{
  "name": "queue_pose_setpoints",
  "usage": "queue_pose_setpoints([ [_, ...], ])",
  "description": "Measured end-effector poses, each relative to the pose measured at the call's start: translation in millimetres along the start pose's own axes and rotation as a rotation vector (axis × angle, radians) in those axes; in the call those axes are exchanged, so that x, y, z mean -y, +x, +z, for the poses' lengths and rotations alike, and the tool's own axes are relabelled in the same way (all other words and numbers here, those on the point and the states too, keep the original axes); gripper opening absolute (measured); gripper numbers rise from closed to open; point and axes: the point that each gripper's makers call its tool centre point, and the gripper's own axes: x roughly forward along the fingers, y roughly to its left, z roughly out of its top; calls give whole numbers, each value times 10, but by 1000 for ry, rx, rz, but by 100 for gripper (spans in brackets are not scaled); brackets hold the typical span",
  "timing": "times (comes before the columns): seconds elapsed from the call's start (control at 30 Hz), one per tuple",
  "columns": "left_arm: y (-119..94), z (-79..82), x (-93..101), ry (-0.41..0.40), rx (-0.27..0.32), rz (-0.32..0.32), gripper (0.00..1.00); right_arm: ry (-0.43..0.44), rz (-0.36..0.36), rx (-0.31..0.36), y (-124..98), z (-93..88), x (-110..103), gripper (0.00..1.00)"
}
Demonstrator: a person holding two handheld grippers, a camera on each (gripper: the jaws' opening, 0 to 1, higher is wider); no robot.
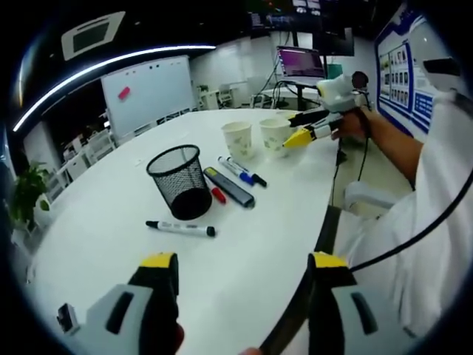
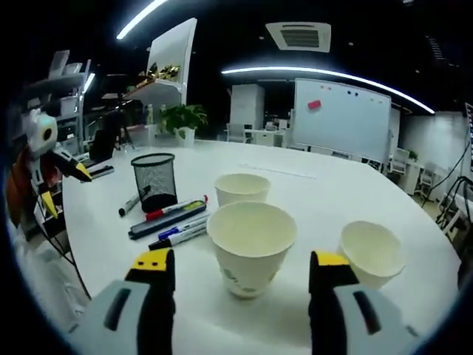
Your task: Place the scattered laser pointers and whiteboard markers into the pen holder and stack the scattered paper cups together
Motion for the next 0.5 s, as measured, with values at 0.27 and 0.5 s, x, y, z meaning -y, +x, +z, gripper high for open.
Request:
queue_pose_setpoints([
  [0.27,6,-5,-9,-4,3,1,72,30,-5,24,31,23,9,76],
  [0.5,3,-2,-5,-4,4,0,72,32,-12,40,39,51,27,76],
])
